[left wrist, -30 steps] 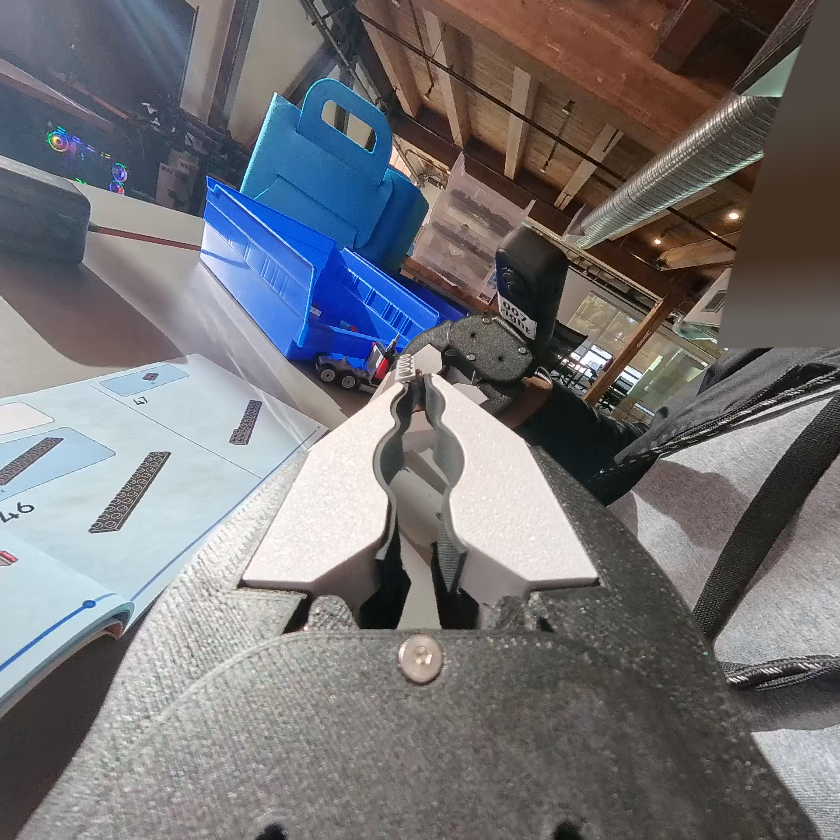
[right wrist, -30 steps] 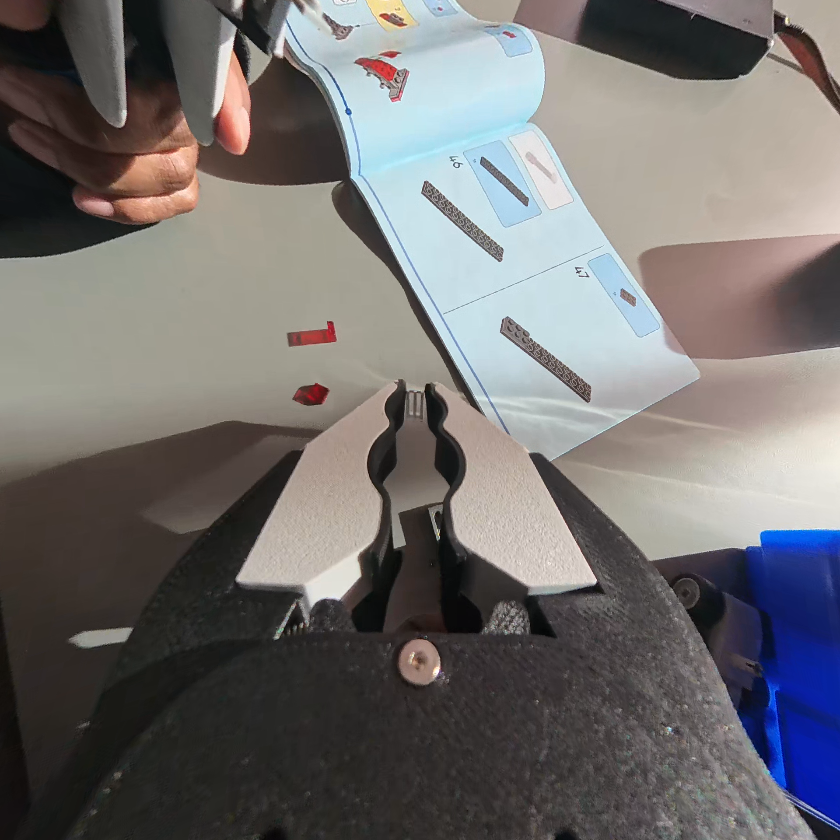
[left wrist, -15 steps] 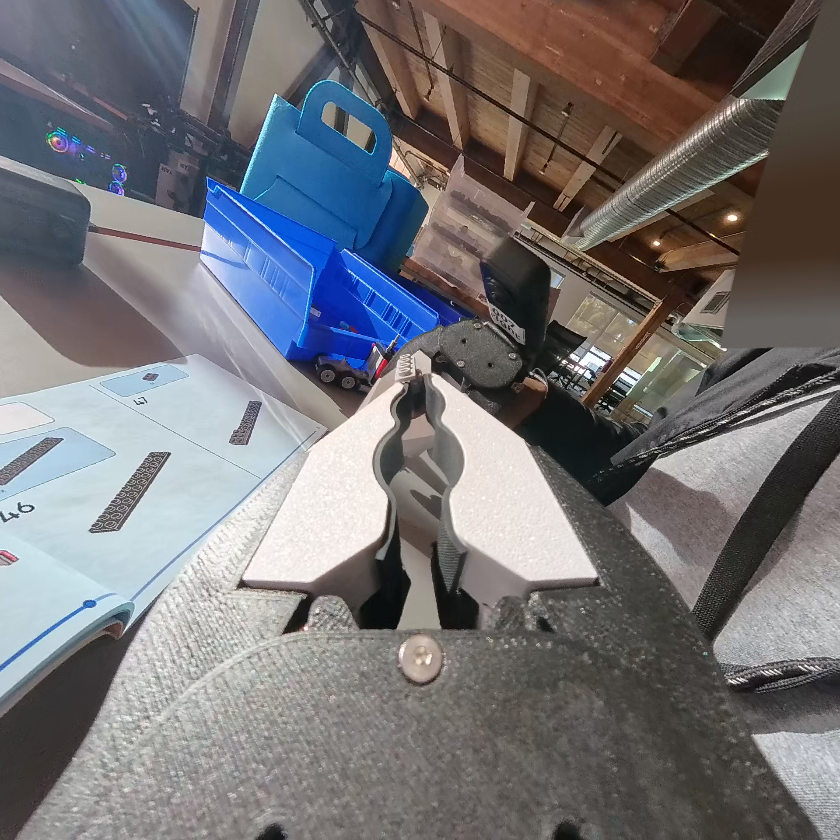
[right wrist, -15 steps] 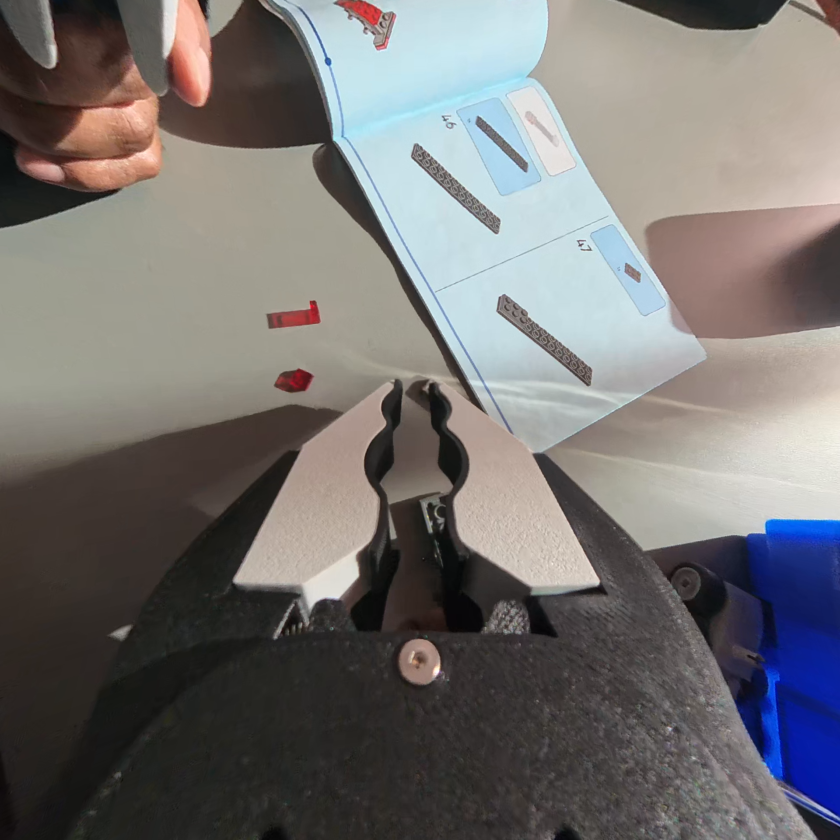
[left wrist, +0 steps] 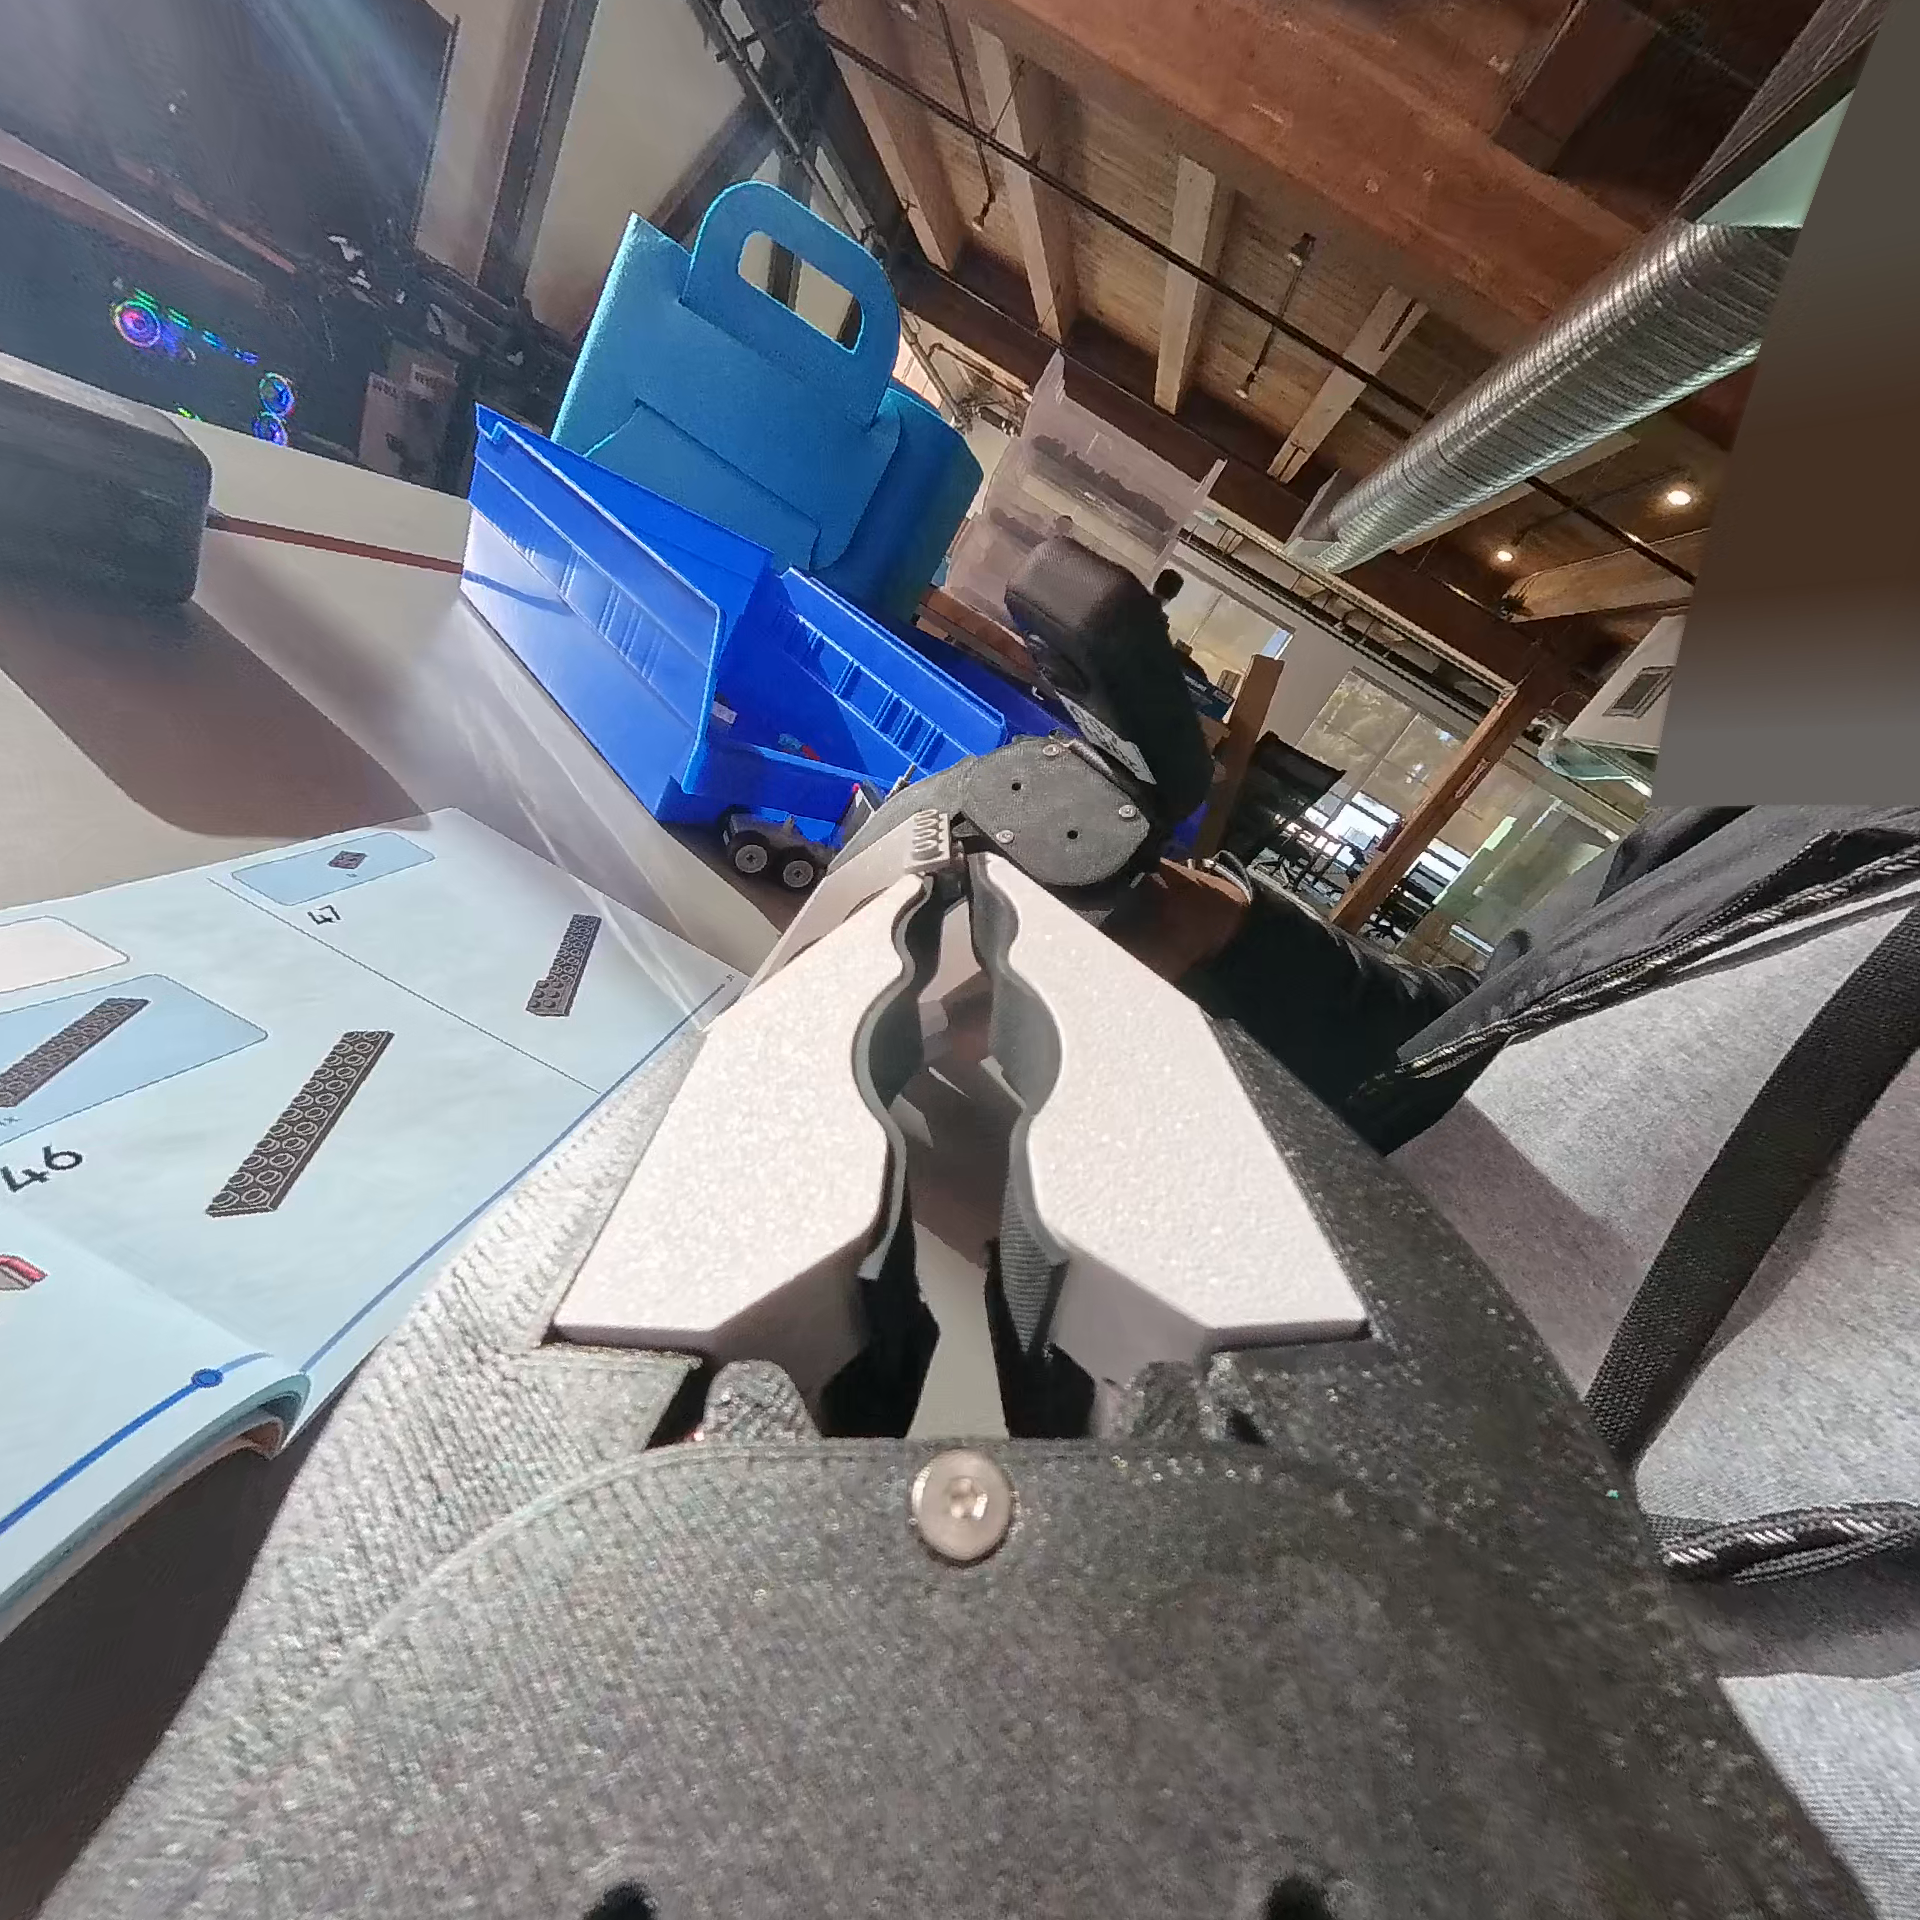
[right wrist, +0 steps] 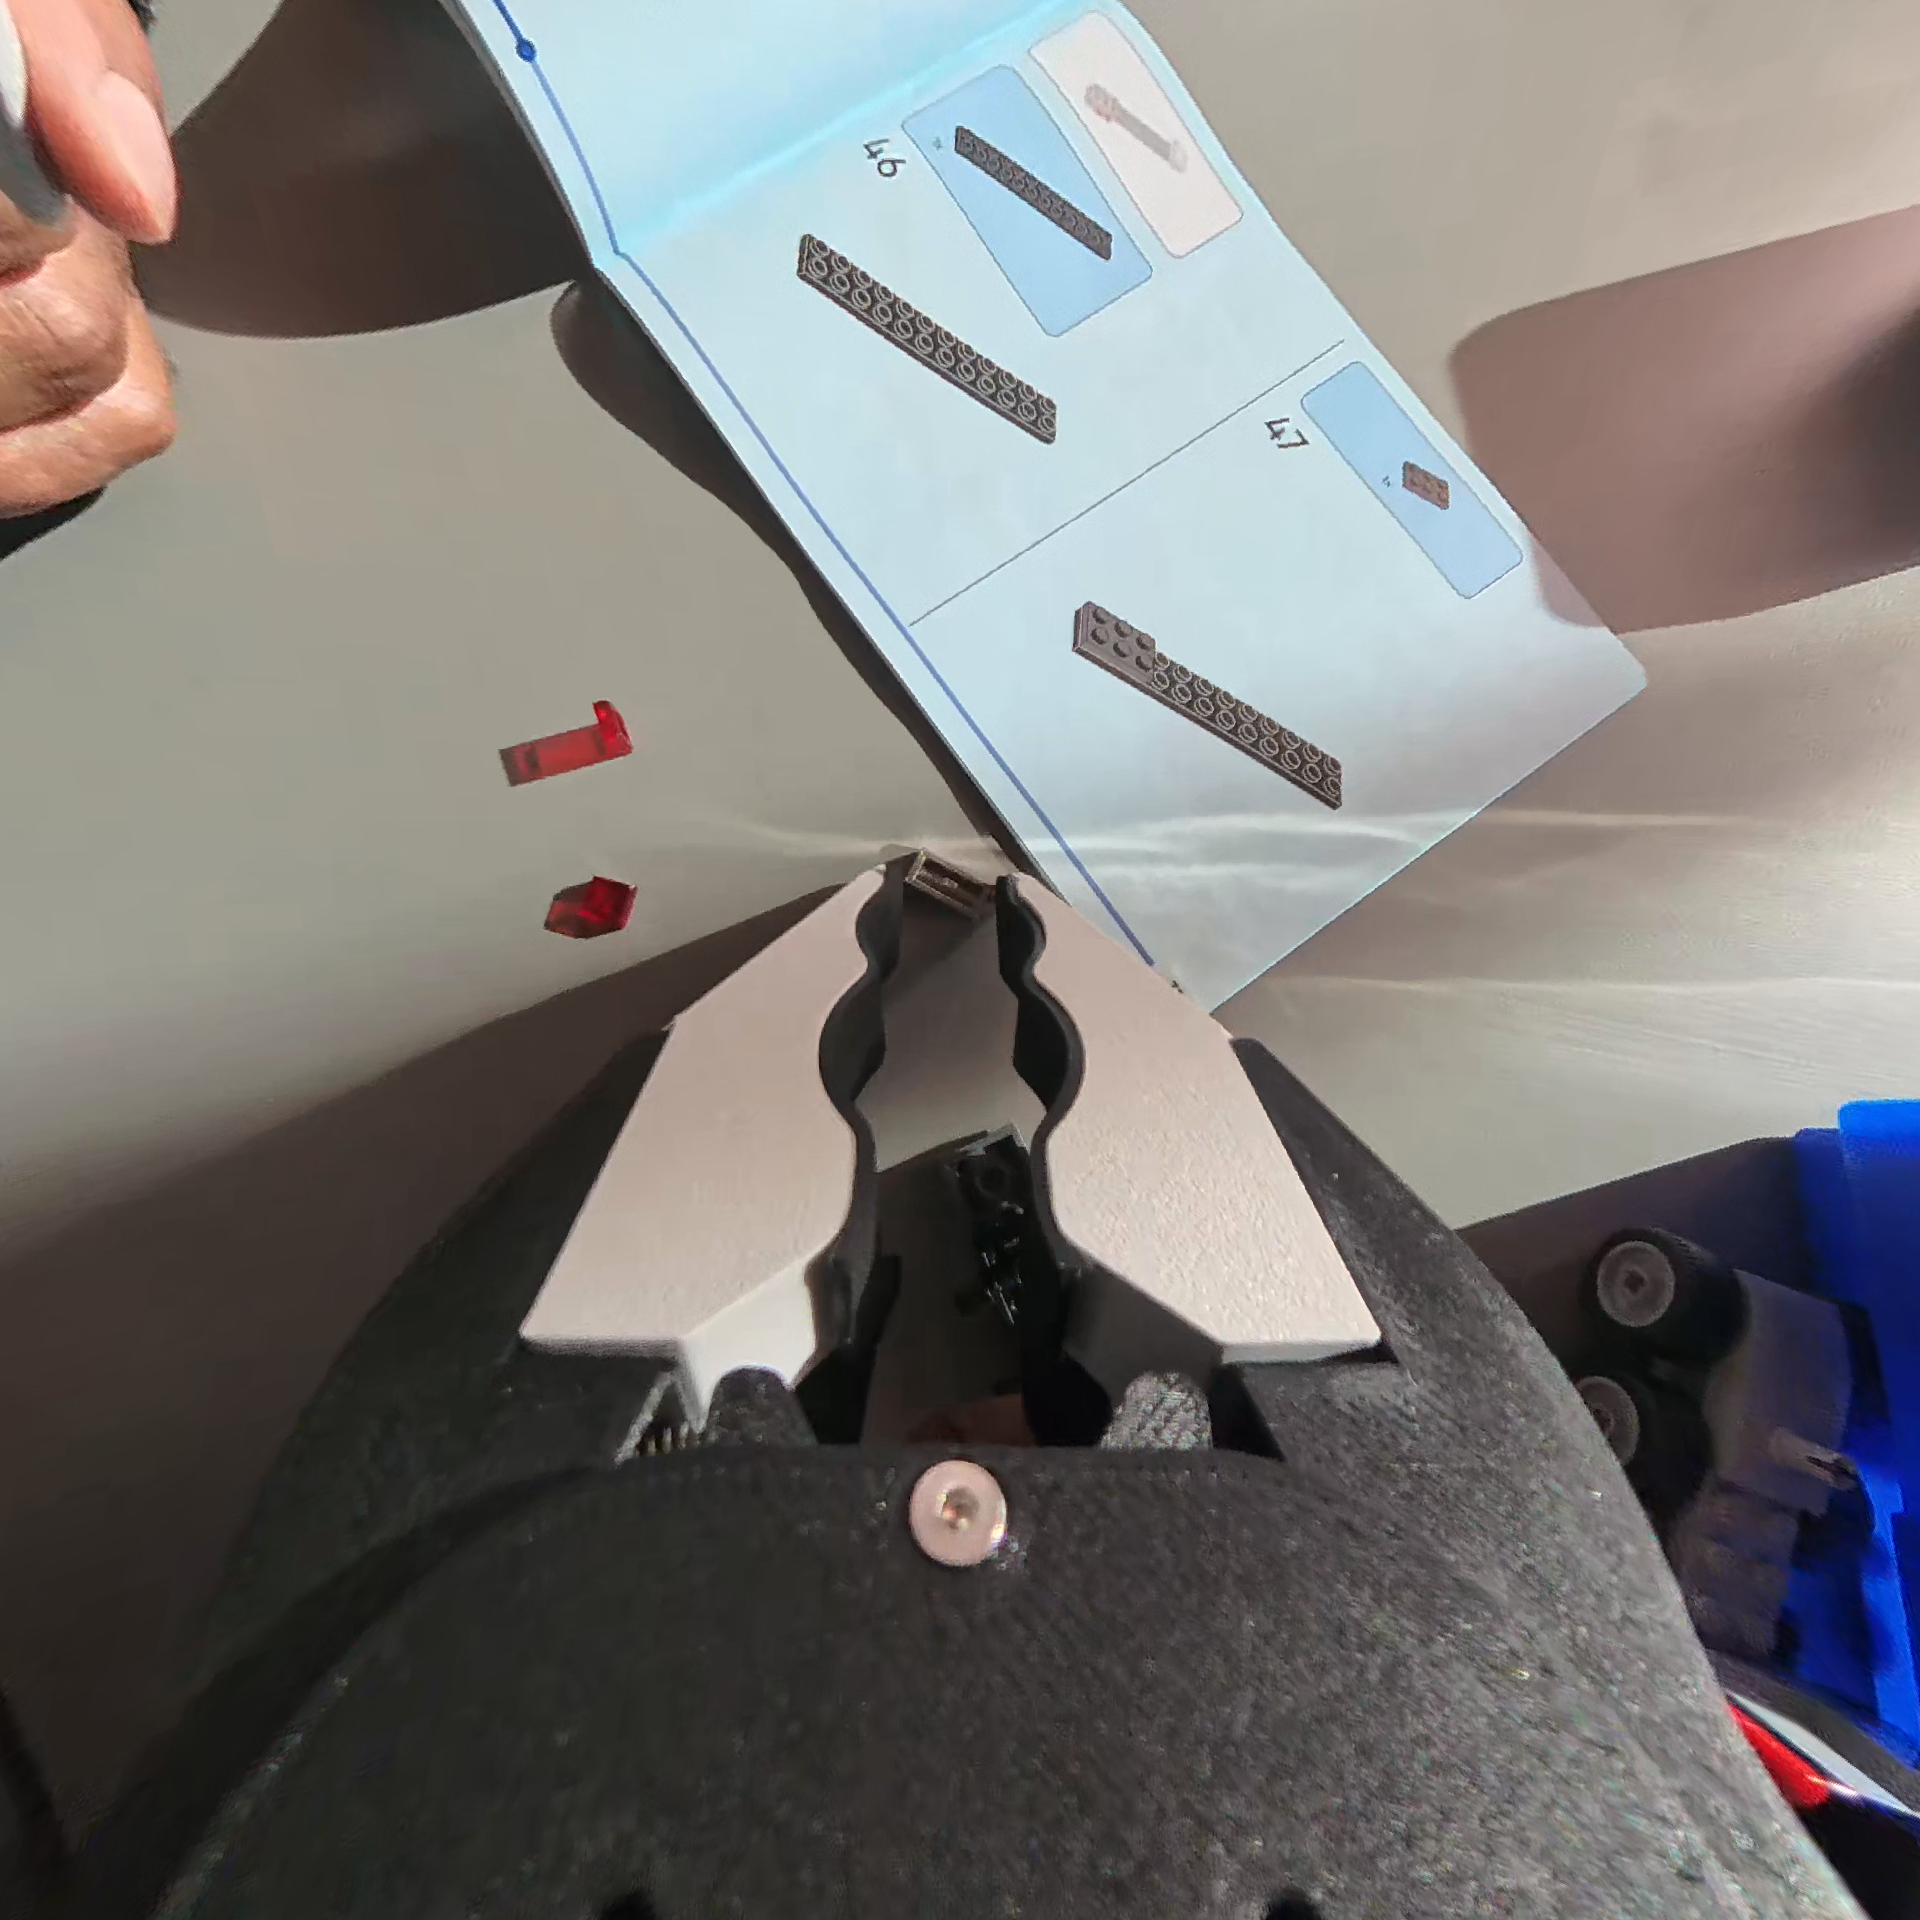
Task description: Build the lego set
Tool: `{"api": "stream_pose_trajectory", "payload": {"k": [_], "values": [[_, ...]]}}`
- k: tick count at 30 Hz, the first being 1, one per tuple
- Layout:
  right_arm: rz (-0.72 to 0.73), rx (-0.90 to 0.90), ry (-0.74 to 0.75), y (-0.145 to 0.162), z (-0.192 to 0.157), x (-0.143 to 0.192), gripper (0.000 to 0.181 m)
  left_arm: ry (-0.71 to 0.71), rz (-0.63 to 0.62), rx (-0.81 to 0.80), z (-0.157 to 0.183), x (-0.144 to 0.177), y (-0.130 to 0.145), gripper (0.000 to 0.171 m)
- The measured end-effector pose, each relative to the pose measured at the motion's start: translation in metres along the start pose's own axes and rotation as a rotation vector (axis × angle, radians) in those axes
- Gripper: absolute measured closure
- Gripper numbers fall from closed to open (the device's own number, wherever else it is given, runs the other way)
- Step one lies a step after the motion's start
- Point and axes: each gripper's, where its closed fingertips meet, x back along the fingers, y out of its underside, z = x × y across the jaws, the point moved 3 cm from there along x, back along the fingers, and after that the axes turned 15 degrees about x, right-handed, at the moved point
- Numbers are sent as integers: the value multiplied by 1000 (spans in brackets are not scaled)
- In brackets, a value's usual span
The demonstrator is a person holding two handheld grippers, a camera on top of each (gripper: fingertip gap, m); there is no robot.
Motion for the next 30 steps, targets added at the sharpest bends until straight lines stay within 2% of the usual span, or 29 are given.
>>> {"api": "stream_pose_trajectory", "payload": {"k": [10, 30], "values": [[91, 58, 30, -18, 0, 11, 161, 0, 1, 0, 0, 0, 0, 166], [131, 60, 19, -20, -4, 14, 159, 0, 3, 1, 0, 0, 0, 166]]}}
